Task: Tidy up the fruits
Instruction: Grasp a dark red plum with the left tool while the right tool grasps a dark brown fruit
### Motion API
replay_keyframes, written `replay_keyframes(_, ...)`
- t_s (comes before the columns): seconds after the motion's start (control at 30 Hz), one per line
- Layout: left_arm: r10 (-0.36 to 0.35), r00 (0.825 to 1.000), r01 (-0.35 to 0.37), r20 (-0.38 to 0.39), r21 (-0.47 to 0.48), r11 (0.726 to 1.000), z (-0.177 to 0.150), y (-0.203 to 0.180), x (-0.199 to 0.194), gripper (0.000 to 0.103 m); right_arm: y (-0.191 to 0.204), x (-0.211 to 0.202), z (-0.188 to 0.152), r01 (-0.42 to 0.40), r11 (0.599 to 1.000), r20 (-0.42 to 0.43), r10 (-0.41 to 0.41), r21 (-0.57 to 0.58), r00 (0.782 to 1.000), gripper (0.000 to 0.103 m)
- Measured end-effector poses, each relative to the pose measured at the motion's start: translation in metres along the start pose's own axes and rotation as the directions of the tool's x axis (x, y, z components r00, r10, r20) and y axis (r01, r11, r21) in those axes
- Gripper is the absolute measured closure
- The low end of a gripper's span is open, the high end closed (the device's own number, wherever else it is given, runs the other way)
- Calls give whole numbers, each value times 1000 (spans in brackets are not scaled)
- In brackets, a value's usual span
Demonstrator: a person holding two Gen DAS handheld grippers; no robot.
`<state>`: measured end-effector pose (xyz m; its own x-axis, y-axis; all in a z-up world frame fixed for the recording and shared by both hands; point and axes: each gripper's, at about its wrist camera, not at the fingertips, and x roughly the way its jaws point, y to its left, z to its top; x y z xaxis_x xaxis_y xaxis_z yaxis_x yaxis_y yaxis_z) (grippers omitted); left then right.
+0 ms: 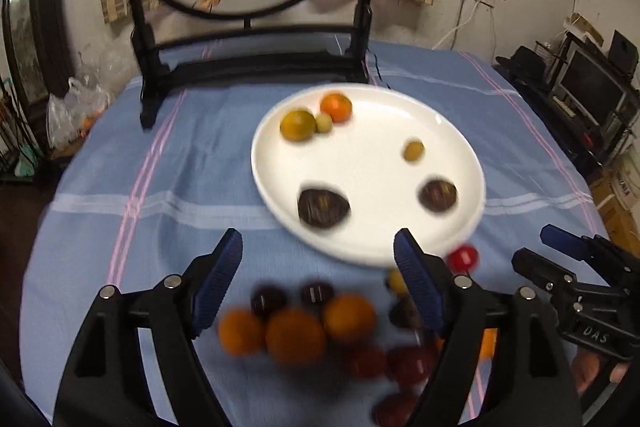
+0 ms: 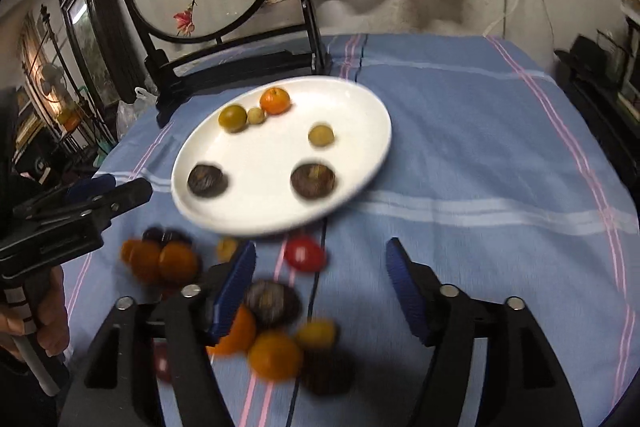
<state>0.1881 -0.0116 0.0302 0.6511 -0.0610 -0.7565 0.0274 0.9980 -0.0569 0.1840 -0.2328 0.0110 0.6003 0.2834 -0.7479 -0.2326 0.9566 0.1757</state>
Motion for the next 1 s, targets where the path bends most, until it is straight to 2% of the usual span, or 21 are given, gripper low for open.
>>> replay_keyframes(0.23, -42, 998, 41, -55, -10, 999, -61, -6, -22, 27, -1, -20, -61, 22, 999, -34, -21, 26, 999, 32)
replay_keyframes(0.47, -86, 990, 87, -113, 1, 996, -108, -20, -25, 27, 3, -30, -95, 17, 999, -54, -15, 44, 998, 31)
replay_keyframes(0.67, -103, 985, 108, -138, 32, 994, -120, -37, -22, 27, 1, -37, -104, -2, 998, -42, 4, 62, 999, 29)
replay_keyframes(0.83, -82, 985, 91, -151, 54, 994, -117, -46, -9, 28, -2, -38, -107, -12, 998, -38, 15, 68, 999, 29)
replay_keyframes(0.9, -81, 984, 91, -161, 56, 994, -115, -48, -1, 37, -3, -38, -107, -13, 998, -37, 16, 68, 999, 29)
replay_keyframes(0.93, -82, 982, 93, -171, 56, 994, -115, -49, 3, 46, -2, -38, -107, -14, 998, -38, 16, 67, 999, 29)
replay_keyframes(1.0, -72, 985, 84, -155, 72, 994, -114, -50, 6, 60, -3, -37, -107, -15, 998, -40, 17, 65, 999, 29)
